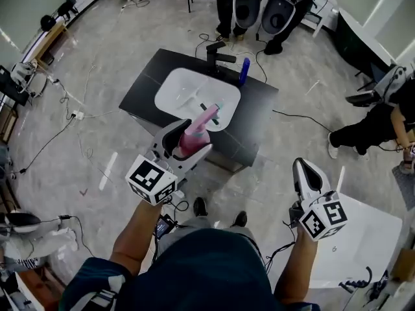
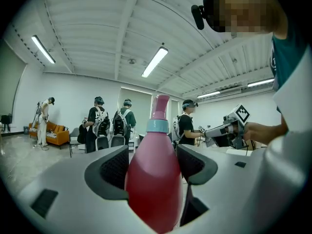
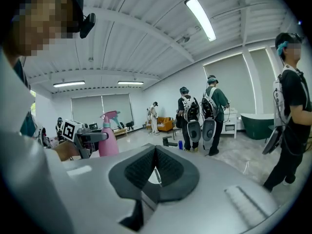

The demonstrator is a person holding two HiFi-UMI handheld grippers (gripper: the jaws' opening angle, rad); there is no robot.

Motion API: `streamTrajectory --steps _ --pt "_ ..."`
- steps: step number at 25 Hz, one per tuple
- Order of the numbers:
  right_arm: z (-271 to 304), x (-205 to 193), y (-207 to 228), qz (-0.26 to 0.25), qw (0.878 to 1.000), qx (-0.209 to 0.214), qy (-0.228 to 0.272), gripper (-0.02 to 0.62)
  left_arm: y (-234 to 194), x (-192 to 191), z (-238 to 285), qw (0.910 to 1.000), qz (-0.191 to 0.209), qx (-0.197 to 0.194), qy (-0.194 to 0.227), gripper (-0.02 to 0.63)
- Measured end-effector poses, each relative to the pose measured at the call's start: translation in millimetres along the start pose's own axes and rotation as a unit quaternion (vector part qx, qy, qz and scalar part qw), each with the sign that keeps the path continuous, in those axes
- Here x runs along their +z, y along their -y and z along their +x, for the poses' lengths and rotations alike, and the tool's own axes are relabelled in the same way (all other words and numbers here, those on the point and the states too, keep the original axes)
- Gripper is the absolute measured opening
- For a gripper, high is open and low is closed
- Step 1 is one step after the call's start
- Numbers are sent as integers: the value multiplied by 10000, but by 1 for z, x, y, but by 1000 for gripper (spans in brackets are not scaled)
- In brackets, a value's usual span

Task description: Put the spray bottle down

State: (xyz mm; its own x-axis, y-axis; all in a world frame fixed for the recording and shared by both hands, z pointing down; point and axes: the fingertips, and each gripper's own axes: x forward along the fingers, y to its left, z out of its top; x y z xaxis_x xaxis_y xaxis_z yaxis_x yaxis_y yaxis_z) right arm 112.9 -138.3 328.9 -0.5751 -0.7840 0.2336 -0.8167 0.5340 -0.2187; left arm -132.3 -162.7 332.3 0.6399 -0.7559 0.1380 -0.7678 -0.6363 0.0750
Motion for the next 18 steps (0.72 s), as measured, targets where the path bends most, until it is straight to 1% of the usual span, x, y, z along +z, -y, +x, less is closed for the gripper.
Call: streamTrajectory --steps 3,8,14,18 --pt "6 -2 -8 45 9998 -202 32 11 -11 -1 8 9997 -16 -234 15 313" --pt "9 -3 -18 43 9990 -451 25 11 -14 0 25 9981 -18 -619 56 314" --pt "11 -8 -7 118 9979 -629 -41 11 -9 -5 53 9966 -51 -825 73 314" --pt "13 -20 7 217 9975 -664 -145 11 -4 -16 76 9965 -72 -832 58 313"
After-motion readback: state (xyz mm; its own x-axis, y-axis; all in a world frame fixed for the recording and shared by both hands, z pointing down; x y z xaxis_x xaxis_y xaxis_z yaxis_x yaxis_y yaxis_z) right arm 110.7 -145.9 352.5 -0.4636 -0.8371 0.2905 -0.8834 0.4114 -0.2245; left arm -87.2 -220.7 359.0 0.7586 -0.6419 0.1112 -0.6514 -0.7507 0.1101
